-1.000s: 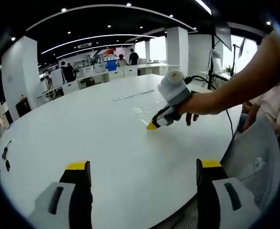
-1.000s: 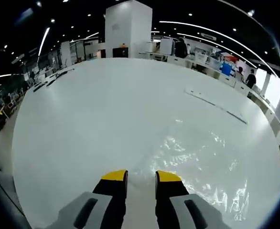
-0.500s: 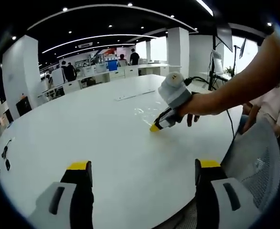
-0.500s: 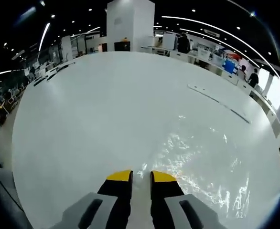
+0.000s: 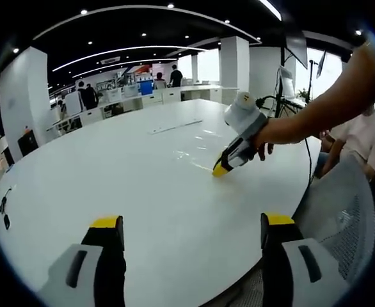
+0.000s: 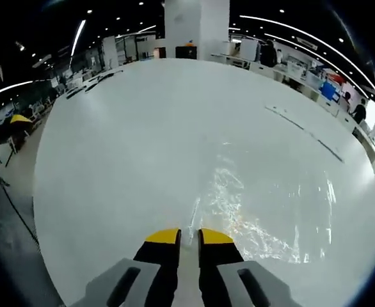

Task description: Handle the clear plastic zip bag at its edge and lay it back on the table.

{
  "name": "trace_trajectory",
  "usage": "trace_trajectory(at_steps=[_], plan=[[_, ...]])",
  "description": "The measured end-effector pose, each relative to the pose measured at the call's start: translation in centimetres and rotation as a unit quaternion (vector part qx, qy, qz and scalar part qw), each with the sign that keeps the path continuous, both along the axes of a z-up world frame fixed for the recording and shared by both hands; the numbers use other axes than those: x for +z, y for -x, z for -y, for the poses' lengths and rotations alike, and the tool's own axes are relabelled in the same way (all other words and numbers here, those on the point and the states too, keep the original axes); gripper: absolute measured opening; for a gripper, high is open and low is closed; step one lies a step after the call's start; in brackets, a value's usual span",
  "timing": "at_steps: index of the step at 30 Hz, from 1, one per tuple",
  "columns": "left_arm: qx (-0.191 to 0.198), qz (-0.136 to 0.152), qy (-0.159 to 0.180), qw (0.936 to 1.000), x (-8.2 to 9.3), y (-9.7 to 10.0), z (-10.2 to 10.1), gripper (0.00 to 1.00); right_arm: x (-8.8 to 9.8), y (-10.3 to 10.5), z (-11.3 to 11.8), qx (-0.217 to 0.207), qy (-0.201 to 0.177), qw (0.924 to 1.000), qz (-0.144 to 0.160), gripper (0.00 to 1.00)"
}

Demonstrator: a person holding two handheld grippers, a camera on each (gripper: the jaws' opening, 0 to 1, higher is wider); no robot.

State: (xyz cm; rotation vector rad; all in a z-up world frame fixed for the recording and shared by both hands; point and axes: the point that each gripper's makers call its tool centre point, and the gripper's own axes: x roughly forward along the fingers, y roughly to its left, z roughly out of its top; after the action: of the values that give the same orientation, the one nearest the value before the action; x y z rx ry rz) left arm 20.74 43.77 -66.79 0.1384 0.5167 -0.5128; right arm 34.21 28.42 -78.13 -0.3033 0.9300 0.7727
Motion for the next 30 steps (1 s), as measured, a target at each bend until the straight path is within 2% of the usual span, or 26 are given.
trace_trajectory(at_steps=[3,4,5,7,8,11,16,22,26,28,30], plan=[[-0.002,0.002,-0.001,1.0,0.1,0.0,0.1,0.87,0.3,1.1,1.2,-0.006,0.006,0.9996,-0.025,0.07],[-0.001,0.002,0.0,1.0,0.1,0.0,0.1,0.87,0.6,1.3,1.5,-0.009,0.005,0.9997,-0.021,0.08],[-0.001,0.003,0.0,1.0,0.2,0.0,0.1,0.87,1.1,0.7,1.5,-0.03,-0.014,0.9995,-0.005,0.1],[0.0,0.003,0.001,1.0,0.3,0.0,0.1,0.87,1.5,-0.3,1.5,-0.05,-0.03,0.9983,0.011,0.16],[0.0,0.002,0.0,1.0,0.3,0.0,0.1,0.87,1.7,-0.2,1.7,-0.06,-0.03,0.9976,0.012,0.17],[-0.001,-0.001,-0.001,1.0,0.1,0.2,0.3,0.87,1.7,0.4,1.3,-0.051,-0.024,0.9984,0.004,0.18],[-0.003,0.0,-0.001,1.0,0.2,0.2,0.6,0.86,1.3,-0.5,0.4,-0.052,-0.024,0.9983,0.011,0.2],[-0.005,0.003,-0.002,1.0,0.5,0.2,0.8,0.85,0.5,-1.3,0.6,-0.065,0.015,0.9975,0.023,0.15],[-0.003,0.003,0.0,1.0,0.6,0.2,0.7,0.85,0.3,-1.5,0.9,-0.057,0.025,0.9977,0.028,0.12],[-0.001,0.002,-0.001,1.0,0.5,0.2,0.6,0.84,0.1,-1.3,1.3,-0.033,0.05,0.9977,0.032,0.09],[0.0,0.001,-0.001,1.0,0.5,0.1,0.6,0.84,0.1,-0.9,1.3,-0.038,0.047,0.9978,0.027,0.07]])
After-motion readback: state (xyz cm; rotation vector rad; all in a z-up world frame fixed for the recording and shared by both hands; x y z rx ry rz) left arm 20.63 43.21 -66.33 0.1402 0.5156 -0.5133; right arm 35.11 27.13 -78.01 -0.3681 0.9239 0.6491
